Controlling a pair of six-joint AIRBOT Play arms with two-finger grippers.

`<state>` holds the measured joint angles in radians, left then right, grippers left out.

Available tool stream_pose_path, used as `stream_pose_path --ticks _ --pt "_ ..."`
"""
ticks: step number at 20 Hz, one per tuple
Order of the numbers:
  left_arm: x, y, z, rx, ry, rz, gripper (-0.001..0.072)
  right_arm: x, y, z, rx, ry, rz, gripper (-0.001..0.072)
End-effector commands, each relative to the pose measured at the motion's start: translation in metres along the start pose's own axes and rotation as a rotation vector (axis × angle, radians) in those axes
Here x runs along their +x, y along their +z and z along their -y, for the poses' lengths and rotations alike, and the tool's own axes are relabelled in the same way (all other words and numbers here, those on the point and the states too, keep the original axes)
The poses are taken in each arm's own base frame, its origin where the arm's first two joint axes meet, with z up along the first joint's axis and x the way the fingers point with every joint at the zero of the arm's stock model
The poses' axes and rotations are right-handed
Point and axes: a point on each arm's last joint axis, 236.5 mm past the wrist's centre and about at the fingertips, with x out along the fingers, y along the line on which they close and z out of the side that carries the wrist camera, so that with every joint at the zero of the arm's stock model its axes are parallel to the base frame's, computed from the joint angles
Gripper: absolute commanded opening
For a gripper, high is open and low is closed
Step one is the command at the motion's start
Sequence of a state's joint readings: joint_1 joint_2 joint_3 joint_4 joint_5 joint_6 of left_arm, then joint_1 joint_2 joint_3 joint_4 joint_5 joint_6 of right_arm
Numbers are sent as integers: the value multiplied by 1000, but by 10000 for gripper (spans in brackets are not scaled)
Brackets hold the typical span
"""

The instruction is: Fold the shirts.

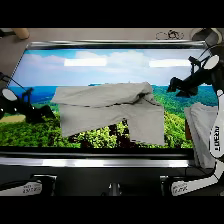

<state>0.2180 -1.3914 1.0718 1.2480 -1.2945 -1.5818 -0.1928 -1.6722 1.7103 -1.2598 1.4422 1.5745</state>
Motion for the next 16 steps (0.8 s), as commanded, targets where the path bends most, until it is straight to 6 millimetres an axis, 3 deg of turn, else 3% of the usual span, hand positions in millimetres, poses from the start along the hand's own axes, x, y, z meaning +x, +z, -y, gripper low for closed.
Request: stream_pose_path --ticks 1,4,7,8,9,10,11,16 --pt "45 -55 10 -77 -125 -107 588 5 -35 29 13 -9 -137 490" --pt "72 -65 16 -125 -166 -90 588 9 -35 30 17 -11 -136 491" --pt "79 -51 22 -108 -157 -13 587 12 -32 40 15 -47 -130 506" --pt "79 -45 26 -119 -164 10 502 17 -35 42 12 -45 -153 553" --pt "79 -41 30 -124 -178 27 297 25 -41 42 -2 -40 -188 563" --pt "79 -39 34 -123 -186 35 141 35 -46 42 -22 -35 -219 569" --pt "78 -38 35 -112 -187 38 45 47 -51 41 -45 -27 -247 569" --pt "55 -32 43 -53 -203 108 28 102 -49 41 -110 -22 -276 557"
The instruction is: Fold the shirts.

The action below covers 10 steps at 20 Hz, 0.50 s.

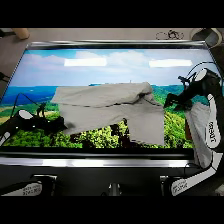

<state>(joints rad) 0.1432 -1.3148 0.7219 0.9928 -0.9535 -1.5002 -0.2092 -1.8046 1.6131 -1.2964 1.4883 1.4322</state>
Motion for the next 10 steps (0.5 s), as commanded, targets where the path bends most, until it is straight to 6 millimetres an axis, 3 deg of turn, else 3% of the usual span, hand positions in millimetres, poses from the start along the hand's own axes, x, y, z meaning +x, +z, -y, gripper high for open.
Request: stream_pose_path --ticks 1,3,5,7,8,9,10 --pt "-16 5 17 25 -40 55 27 35 14 -1 -54 2 -3 546" --pt "-26 8 23 41 -50 87 28 50 21 -4 -72 -1 6 521" --pt "-35 10 28 56 -58 115 28 60 31 -12 -97 -4 36 317" --pt "-49 18 37 99 -70 159 27 59 44 -27 -118 6 92 29" --pt "-63 28 46 139 -76 204 27 48 46 -34 -128 13 107 25" --pt "-91 45 59 190 -76 288 25 26 50 -47 -138 40 148 25" --pt "-130 65 73 251 -65 396 25 -9 58 -60 -156 59 224 25"
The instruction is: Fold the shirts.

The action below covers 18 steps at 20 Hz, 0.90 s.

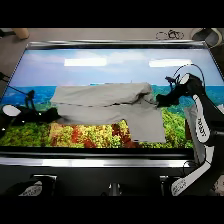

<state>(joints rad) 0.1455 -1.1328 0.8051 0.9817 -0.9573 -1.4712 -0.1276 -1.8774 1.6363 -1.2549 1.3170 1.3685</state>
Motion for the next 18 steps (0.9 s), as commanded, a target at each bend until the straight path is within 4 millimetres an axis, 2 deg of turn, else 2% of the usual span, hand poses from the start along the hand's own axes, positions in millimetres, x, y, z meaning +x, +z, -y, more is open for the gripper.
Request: stream_pose_path --ticks 1,2,3,4,5,6,7,8,9,10,12,13,15,17,18 --pt "-99 82 44 203 23 316 25 -94 42 -46 -58 61 258 24" --pt "-162 113 71 284 34 481 25 -163 60 -74 -82 101 443 24" --pt "-246 135 107 366 35 688 25 -254 66 -107 -136 127 677 24" --pt "-340 142 143 440 37 915 26 -353 55 -137 -218 109 936 24" --pt "-426 131 176 501 35 1123 26 -444 25 -161 -295 58 1175 25" --pt "-507 106 205 559 36 1321 26 -529 -24 -180 -369 -34 1415 25" --pt "-561 74 224 604 40 1455 26 -589 -78 -193 -422 -122 1594 25" --pt "-595 43 239 631 25 1536 26 -630 -133 -201 -437 -183 1722 25" --pt "-609 22 246 620 -18 1564 26 -652 -173 -205 -421 -211 1794 25" --pt "-611 7 249 595 -65 1555 26 -661 -205 -209 -408 -207 1829 25" --pt "-596 1 242 581 -46 1484 26 -663 -235 -206 -404 -259 1831 25" --pt "-586 3 239 577 -34 1446 26 -661 -239 -202 -393 -275 1820 25" --pt "-570 13 233 585 -2 1382 26 -653 -234 -198 -364 -261 1783 26" --pt "-548 32 224 573 22 1302 26 -638 -214 -192 -344 -247 1715 26" --pt "-525 46 215 556 41 1218 26 -625 -197 -186 -333 -245 1659 26"
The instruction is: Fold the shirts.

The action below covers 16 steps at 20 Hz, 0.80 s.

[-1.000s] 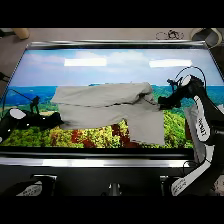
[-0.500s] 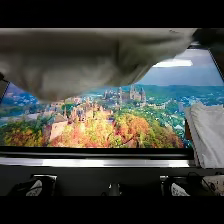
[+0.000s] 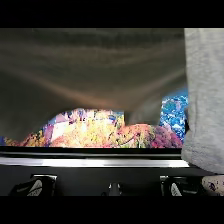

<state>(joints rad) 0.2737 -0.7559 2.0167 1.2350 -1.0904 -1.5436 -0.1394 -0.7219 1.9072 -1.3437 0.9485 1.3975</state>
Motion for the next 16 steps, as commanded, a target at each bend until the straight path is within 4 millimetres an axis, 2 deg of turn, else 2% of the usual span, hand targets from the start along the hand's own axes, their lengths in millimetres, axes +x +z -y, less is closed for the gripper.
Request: stream_pose_path --ticks 1,3,6,8,10,11,13,14,16 --pt "31 -63 -14 -17 7 -248 26 23 -43 6 21 -6 -154 26" --pt "67 -143 -32 -68 10 -510 26 60 -111 5 63 23 -373 26" --pt "120 -291 -50 -152 -12 -863 26 110 -250 -10 167 122 -790 25" --pt "136 -388 -54 -182 -32 -1059 26 131 -348 -12 214 150 -1055 25" --pt "147 -472 -63 -235 -10 -1188 26 149 -441 -18 247 169 -1245 25" --pt "151 -506 -68 -255 4 -1234 26 156 -486 -27 255 182 -1322 25" --pt "164 -562 -77 -293 29 -1287 26 173 -560 -45 274 194 -1386 25" --pt "174 -584 -79 -321 36 -1289 26 183 -590 -53 290 184 -1390 26" --pt "196 -614 -83 -371 48 -1259 27 204 -627 -60 336 145 -1347 26"
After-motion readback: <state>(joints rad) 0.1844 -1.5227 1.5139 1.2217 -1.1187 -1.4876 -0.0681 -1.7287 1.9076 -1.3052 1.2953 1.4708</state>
